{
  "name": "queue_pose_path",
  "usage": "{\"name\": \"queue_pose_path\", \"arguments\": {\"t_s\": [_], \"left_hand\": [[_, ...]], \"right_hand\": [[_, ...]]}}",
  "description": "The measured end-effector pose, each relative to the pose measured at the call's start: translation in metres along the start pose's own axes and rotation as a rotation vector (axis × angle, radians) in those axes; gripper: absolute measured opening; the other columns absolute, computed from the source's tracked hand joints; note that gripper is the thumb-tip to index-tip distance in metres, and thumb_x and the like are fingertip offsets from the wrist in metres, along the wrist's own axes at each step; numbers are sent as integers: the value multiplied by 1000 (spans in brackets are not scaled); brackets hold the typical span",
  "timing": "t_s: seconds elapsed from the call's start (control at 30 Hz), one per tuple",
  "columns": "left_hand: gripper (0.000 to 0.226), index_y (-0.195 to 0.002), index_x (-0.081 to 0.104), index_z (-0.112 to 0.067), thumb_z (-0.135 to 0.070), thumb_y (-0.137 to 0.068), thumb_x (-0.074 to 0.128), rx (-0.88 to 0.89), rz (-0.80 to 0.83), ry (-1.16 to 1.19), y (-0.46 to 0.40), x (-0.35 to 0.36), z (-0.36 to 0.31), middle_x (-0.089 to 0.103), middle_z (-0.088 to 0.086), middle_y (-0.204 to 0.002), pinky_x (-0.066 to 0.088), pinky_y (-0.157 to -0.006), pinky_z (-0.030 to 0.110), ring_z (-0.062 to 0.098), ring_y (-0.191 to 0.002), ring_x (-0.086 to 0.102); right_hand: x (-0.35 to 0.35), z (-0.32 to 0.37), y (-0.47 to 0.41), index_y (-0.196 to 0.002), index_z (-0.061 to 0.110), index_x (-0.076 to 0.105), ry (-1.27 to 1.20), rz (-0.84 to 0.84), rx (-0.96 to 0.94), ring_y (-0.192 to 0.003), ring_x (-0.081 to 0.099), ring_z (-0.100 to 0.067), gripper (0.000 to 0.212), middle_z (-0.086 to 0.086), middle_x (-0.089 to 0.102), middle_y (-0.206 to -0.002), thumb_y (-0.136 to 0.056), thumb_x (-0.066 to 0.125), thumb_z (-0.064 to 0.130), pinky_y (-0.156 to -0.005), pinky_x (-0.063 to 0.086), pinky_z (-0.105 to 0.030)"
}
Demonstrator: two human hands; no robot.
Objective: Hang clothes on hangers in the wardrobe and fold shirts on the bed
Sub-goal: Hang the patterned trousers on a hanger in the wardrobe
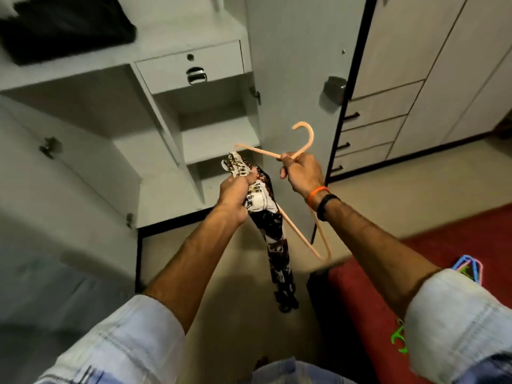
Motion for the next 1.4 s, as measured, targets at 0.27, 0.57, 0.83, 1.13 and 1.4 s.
{"name": "queue_pose_path", "arguments": {"t_s": [0.27,0.57,0.83,1.13,1.4], "left_hand": [[38,-124,60,5,-9,-90,69,123,-51,140,11,-20,-77,70,12,-83,58,-55,32,23,-63,68],[39,-123,61,4,-8,-87,71,182,-55,309,20,-14,-111,70,24,-111,55,-83,61,38,-100,70],[32,-121,62,6,0,-90,64,202,-119,378,19,-16,-101,70,23,-111,62,-73,45,35,-102,70],[26,-111,64,12,5,-87,60,210,-117,358,16,2,-105,68,26,-101,61,-73,42,31,-78,68],[22,-96,59,-4,0,-98,38,111,67,-177,10,21,-98,52,8,-76,49,-70,34,17,-62,50]], "right_hand": [[30,67,-17,-55,20,61,56,75,-97,-49,48,-5,48,15,49,-35,-100,50,29,-57,38,-24],[52,100,-25,-82,15,69,70,204,-158,-60,54,-10,28,3,61,-67,-100,53,30,-61,37,-25],[54,127,-35,-90,14,72,-83,311,-167,-47,45,-4,25,8,55,-57,-97,56,32,-49,34,-23],[51,162,-16,-88,10,73,-104,484,-277,-36,41,-1,23,11,50,-46,-97,60,26,-39,33,-18],[45,173,-11,-104,-1,71,-206,570,-248,-39,30,-5,28,7,43,-51,-100,55,22,-37,24,-19]]}}
Point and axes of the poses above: each hand's wrist, its own y-axis away from the middle knuckle, its own x-axis out of the palm, z = x × y, the point moved 7 cm from there along -y, towards the middle knuckle
